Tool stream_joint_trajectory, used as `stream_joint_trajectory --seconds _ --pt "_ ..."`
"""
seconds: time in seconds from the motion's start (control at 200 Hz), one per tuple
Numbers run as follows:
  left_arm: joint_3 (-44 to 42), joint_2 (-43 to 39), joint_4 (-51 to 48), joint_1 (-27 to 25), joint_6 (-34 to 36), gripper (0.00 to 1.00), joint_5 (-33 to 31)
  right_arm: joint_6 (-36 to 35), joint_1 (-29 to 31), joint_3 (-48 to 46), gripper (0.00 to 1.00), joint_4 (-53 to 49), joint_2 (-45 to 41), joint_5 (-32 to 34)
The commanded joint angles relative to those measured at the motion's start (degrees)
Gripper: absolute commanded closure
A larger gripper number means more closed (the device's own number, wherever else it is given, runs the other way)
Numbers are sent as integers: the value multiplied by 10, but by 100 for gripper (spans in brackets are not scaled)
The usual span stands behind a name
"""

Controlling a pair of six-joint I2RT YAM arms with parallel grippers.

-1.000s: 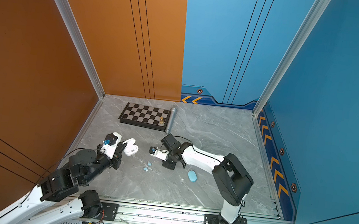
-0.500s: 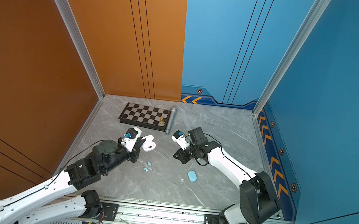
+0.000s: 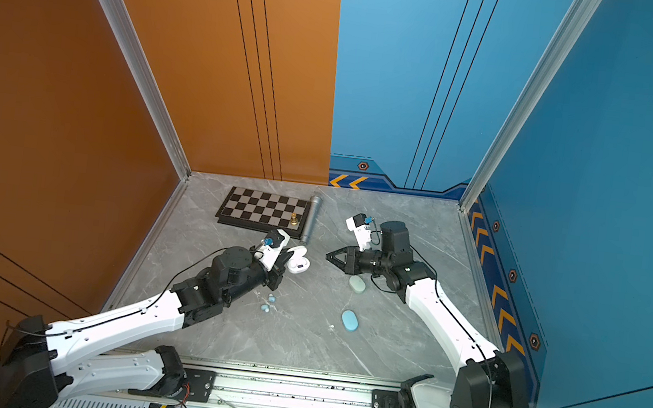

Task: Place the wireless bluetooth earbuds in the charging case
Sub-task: 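Carry the earbud toward the open white case held by left gripper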

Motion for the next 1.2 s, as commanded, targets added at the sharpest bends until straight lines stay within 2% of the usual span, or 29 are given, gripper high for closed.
stream_joint_trajectory --seconds 0.0,0.125,0.501,1.196 --pt "23 17 44 4 -8 100 13 102 -3 -8 83 89 -18 -35" --pt "37 37 59 3 -10 100 18 145 1 0 83 114 -24 -37" --pt "80 79 84 -7 -8 100 22 186 49 13 82 141 -22 -21" --pt "102 83 84 -17 -3 100 26 193 67 14 82 164 11 10"
